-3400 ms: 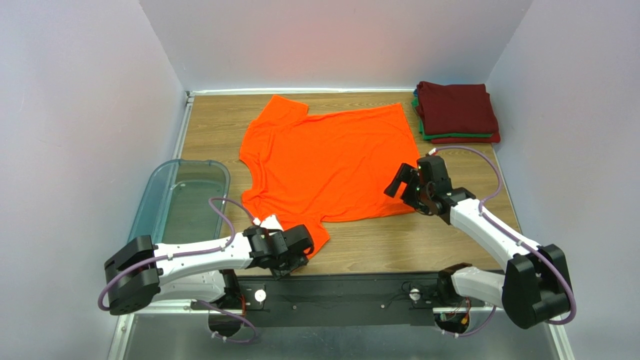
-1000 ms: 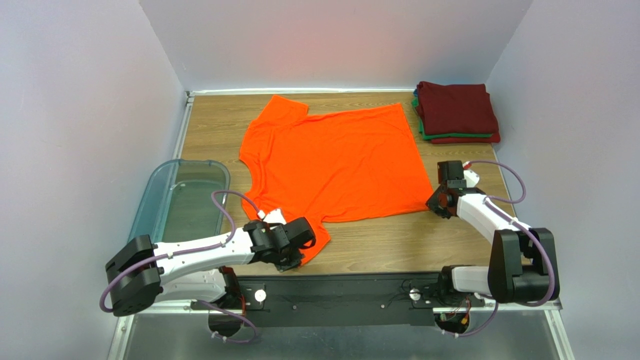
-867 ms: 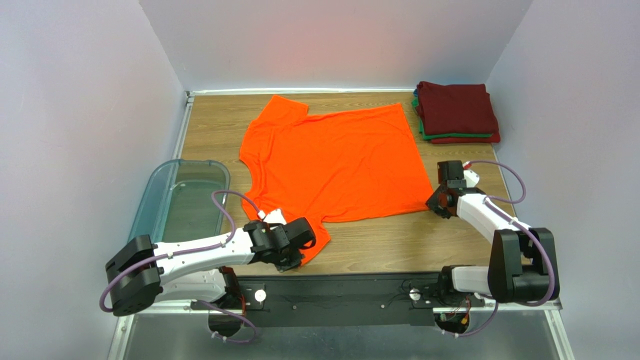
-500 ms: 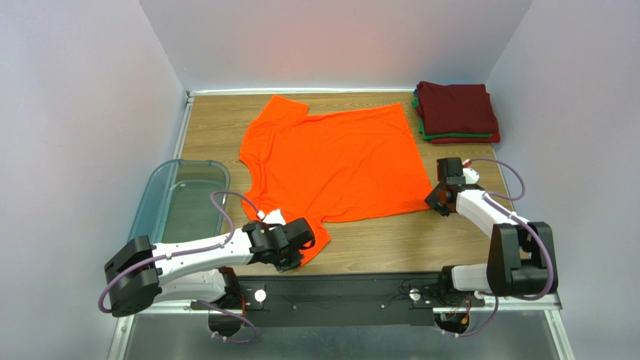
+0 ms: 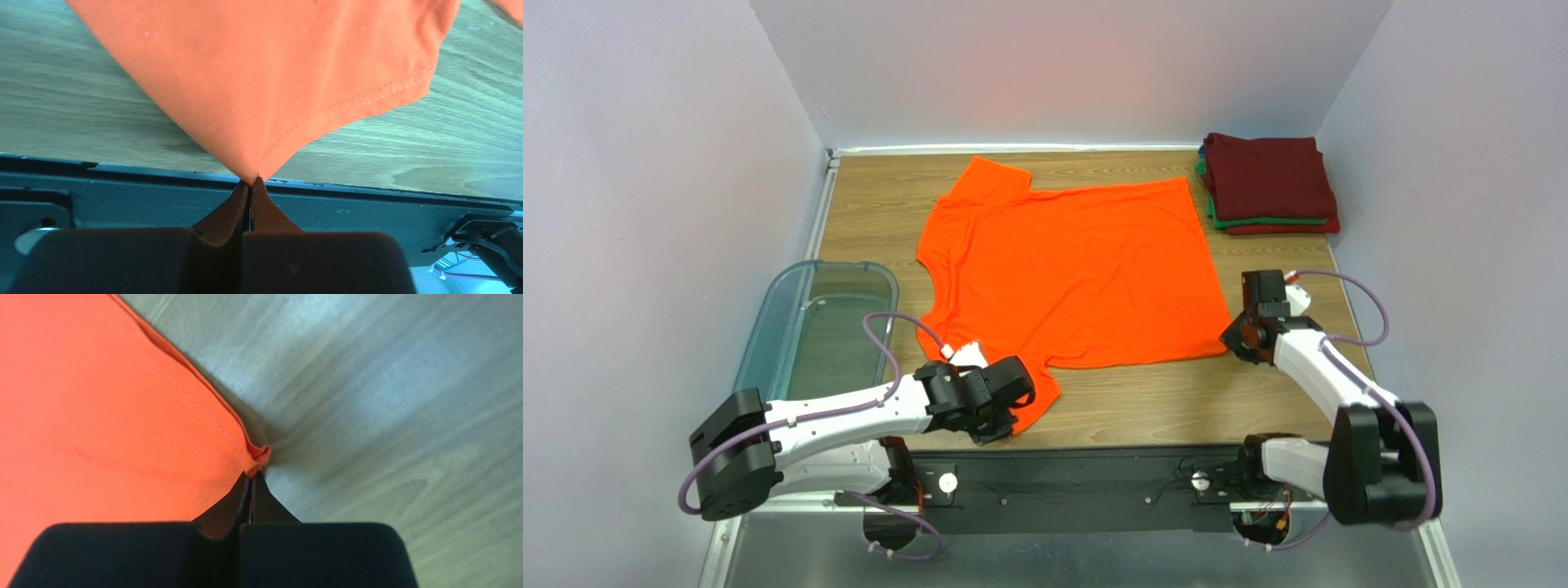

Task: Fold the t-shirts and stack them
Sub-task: Fold the tshirt

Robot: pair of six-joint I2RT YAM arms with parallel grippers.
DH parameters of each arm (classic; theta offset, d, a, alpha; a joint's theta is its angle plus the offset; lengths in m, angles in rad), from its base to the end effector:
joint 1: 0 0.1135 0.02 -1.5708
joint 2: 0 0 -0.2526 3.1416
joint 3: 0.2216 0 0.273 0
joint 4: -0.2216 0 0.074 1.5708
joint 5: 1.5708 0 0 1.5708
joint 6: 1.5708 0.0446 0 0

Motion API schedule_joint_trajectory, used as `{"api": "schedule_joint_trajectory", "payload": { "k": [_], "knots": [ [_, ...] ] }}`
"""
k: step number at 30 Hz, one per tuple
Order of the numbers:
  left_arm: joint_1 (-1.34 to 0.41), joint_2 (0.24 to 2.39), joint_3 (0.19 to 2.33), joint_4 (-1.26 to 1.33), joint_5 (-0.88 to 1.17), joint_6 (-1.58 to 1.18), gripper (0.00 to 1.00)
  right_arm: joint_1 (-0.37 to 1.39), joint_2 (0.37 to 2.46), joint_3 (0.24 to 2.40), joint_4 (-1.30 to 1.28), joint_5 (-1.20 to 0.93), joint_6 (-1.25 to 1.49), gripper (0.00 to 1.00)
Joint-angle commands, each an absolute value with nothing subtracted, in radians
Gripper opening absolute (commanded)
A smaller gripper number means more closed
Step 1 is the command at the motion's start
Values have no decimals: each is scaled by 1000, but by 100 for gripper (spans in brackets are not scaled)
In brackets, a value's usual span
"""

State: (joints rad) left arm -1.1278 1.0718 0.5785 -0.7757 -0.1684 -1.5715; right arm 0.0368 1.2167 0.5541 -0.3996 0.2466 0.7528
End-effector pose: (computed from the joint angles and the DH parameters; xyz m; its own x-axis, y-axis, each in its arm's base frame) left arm 0.0913 -0.1749 0.1494 -0.8691 -0.4682 -0.1598 -0.4099 0.8623 -0.2974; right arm 0.2366 -0.0022 0.1315 -0.5801 0.6421 -0.5011 0.6574 0.7324 0.1773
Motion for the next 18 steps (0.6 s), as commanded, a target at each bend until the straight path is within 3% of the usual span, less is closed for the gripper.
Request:
{"api": "schedule_joint_trajectory", "payload": {
  "k": [1, 5, 18],
  "knots": [
    [-1138, 1045, 592, -847, -153, -1583, 0, 28, 1088, 505, -514, 253, 808, 2],
    [-1146, 1017, 583, -854, -143, -1580, 0, 28, 953, 474, -564, 190, 862, 2],
    [-1134, 986, 623, -781, -270, -1580, 0, 28, 1029, 544, -568, 149, 766, 1]
  ]
}}
